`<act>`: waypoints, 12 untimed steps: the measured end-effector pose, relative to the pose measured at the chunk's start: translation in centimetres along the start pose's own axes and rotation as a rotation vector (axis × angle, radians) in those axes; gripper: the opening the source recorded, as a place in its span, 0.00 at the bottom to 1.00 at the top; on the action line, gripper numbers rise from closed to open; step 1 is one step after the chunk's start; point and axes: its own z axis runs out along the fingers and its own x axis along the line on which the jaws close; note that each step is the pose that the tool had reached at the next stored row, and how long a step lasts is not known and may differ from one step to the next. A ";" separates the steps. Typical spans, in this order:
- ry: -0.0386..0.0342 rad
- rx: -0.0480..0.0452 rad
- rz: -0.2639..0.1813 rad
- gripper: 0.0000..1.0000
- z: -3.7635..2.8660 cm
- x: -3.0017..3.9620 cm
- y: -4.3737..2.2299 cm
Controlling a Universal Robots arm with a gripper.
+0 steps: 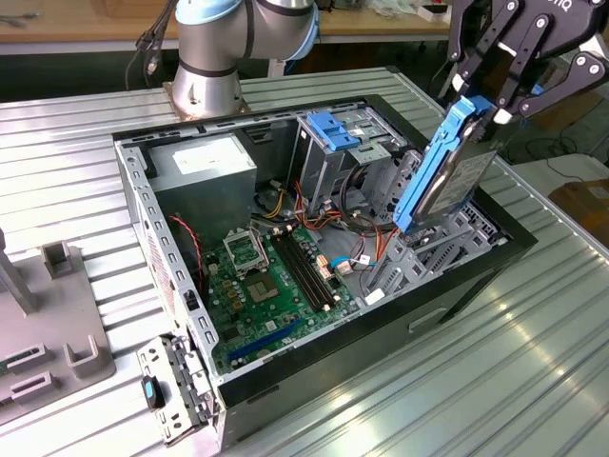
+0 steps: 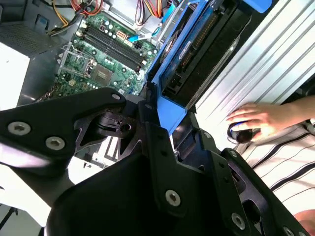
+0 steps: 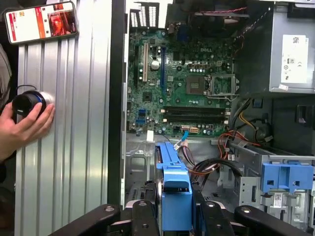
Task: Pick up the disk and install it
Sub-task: 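Insert the disk into the insertion slot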
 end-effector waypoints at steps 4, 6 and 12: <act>0.0001 0.0000 0.000 0.36 0.68 0.12 -1.77; 0.0003 -0.0001 0.000 0.36 0.93 0.14 -2.20; 0.0002 0.0000 0.000 0.36 1.37 0.16 -2.37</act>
